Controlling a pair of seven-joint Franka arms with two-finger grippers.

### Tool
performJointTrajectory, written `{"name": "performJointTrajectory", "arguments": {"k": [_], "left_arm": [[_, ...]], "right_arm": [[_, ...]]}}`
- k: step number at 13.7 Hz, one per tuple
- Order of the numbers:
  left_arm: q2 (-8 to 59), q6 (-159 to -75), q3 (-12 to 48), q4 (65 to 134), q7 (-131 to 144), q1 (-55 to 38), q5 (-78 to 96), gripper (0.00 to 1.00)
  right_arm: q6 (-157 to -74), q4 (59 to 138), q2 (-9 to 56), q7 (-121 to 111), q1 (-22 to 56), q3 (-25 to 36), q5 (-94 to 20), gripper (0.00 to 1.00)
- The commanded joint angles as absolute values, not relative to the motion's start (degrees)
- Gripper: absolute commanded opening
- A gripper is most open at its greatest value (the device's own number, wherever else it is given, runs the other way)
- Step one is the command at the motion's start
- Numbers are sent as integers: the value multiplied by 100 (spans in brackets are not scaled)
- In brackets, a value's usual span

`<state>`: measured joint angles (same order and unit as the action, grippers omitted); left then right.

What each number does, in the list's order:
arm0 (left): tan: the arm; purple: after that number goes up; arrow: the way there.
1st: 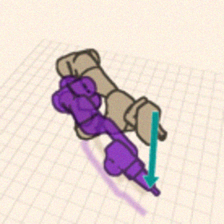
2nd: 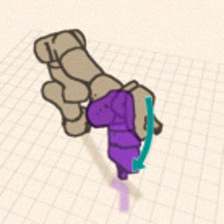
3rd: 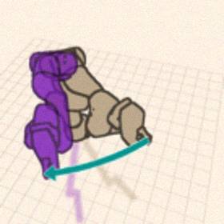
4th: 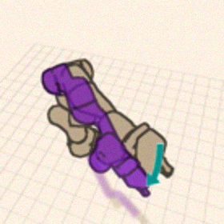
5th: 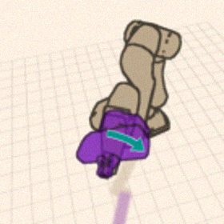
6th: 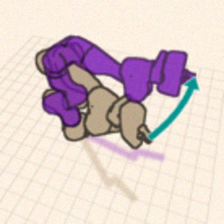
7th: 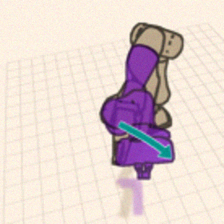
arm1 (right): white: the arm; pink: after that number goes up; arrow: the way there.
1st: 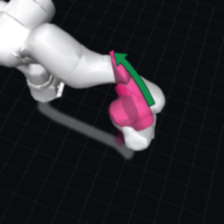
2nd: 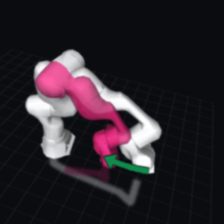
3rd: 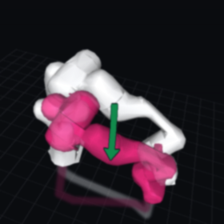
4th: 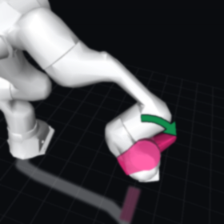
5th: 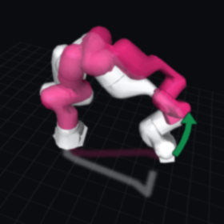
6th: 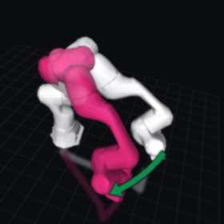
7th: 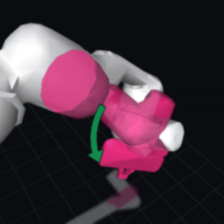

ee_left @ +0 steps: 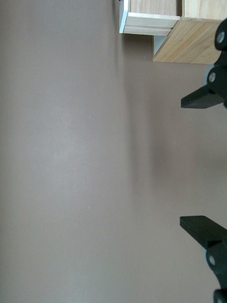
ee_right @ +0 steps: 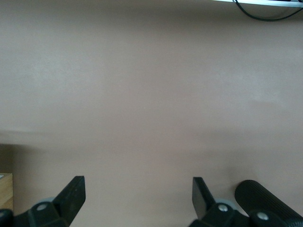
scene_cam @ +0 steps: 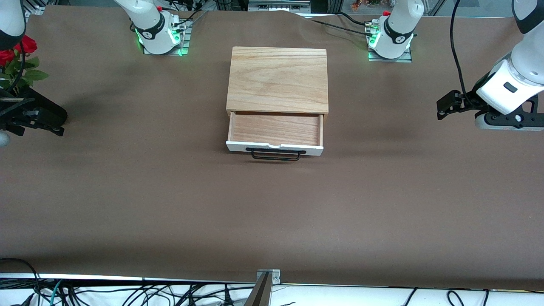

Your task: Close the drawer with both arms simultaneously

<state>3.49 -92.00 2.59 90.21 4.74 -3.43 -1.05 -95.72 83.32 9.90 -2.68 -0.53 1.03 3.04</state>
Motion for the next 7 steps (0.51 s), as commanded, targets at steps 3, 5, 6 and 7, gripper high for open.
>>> {"name": "performJointTrajectory", "arguments": {"k": [3,5,6,7], "left_arm": [[422,-9105,264,8842,316,-325,-176,100],[422,-9123,264,8842,325,-325,-167,100],[439,-9114,264,8842,334,-325,-176,100],[466,-9123,264,8842,351,-343,-167,100]], "right_arm": [[-9598,8332,1002,-229,-79,97,237,100],[-9606,8332,1002,-229,-70,97,229,100],[-9606,8332,1019,-220,-53,88,194,100],[-9606,8332,1054,-211,-53,79,45,100]]}}
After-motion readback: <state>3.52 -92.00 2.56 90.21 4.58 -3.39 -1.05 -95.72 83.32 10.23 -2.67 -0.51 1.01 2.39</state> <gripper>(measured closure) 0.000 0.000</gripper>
